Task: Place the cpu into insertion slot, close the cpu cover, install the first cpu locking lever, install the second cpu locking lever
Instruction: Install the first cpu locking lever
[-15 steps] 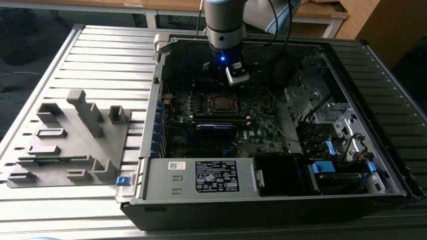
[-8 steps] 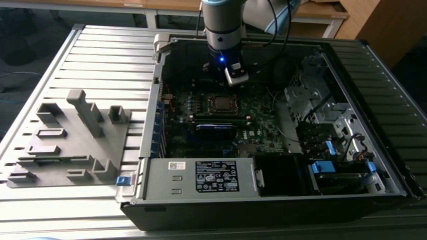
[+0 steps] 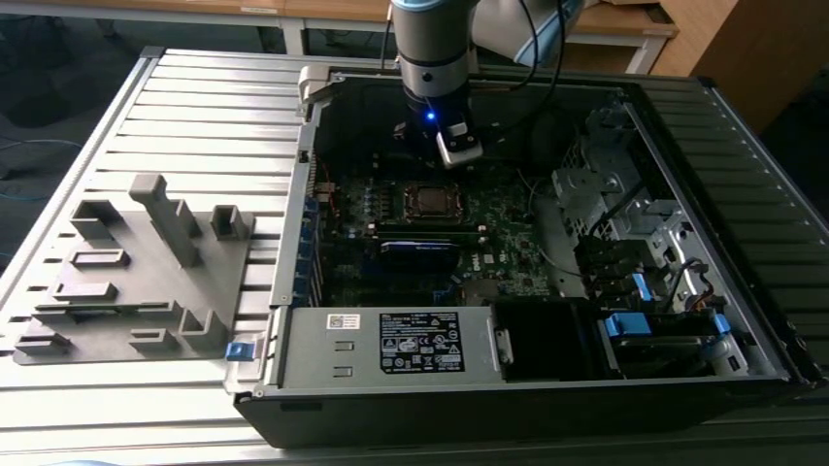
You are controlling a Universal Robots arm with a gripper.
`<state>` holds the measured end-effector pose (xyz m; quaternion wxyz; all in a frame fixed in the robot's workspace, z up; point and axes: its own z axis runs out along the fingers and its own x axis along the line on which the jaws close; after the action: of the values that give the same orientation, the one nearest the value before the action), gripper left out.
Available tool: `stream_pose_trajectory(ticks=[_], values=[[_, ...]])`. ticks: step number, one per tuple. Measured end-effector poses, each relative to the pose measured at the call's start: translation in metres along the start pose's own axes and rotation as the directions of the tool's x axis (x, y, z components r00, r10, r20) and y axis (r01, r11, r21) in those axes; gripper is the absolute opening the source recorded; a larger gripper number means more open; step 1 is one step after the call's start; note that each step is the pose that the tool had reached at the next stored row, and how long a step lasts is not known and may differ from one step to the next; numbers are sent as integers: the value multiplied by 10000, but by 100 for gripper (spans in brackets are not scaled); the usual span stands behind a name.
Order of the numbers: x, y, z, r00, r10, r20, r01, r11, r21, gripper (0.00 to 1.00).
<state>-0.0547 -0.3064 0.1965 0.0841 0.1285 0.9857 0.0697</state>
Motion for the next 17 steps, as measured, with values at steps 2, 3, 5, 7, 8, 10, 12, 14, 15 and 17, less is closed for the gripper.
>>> stream_pose_trajectory(ticks=[2, 3, 5, 7, 8, 10, 12, 14, 15, 17], values=[[-1, -3, -1, 10000, -15, 7, 15, 10000, 43, 11], [-1, -3, -1, 10000, -17, 8, 17, 10000, 50, 11], [-1, -2, -1, 10000, -17, 9, 17, 10000, 53, 11], [2, 8, 0, 10000, -16, 9, 16, 10000, 53, 11], [4, 15, 1, 10000, -16, 9, 16, 10000, 52, 11], [10, 36, 4, 10000, -17, 9, 16, 10000, 50, 11], [14, 52, 6, 10000, -16, 10, 16, 10000, 47, 11], [14, 53, 7, 10000, -16, 9, 16, 10000, 43, 11], [14, 53, 7, 10000, -17, 10, 17, 10000, 48, 11], [15, 52, 7, 10000, -17, 11, 17, 10000, 53, 11]])
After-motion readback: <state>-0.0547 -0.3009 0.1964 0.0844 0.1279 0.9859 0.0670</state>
